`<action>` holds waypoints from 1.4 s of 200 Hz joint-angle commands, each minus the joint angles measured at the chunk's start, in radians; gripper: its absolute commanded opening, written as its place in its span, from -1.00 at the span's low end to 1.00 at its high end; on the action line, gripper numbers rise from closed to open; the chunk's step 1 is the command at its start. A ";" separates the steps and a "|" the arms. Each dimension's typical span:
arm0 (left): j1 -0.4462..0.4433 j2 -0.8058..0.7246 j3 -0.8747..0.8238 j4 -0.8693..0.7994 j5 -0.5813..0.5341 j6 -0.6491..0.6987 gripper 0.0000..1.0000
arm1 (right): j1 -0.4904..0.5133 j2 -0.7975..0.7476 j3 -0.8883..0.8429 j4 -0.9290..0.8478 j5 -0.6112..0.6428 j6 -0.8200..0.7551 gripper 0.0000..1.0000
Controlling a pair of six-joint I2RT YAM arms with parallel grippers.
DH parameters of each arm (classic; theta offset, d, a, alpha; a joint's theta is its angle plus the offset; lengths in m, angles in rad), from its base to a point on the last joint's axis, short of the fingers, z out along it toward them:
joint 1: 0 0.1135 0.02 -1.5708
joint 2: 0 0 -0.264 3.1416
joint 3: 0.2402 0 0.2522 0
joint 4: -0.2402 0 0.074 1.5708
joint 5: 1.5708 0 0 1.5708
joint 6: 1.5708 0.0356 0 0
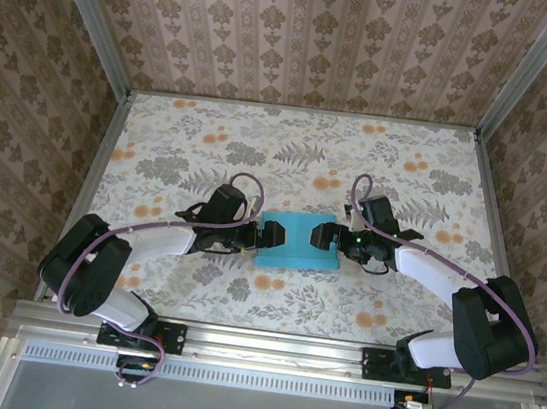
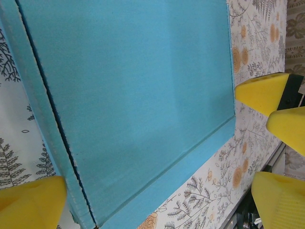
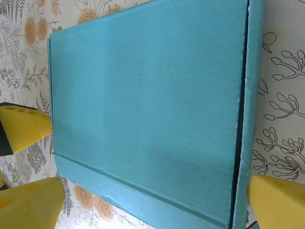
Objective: Fold the paper box
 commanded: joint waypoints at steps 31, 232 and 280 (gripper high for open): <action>-0.005 -0.017 0.018 0.033 0.034 -0.023 0.99 | 0.008 -0.015 0.008 -0.003 -0.019 0.001 1.00; 0.011 -0.047 -0.002 0.021 0.026 -0.039 1.00 | -0.005 -0.052 0.023 -0.055 -0.003 0.017 1.00; 0.011 -0.002 -0.015 0.031 0.010 -0.029 1.00 | -0.006 -0.026 0.013 -0.051 0.031 0.009 1.00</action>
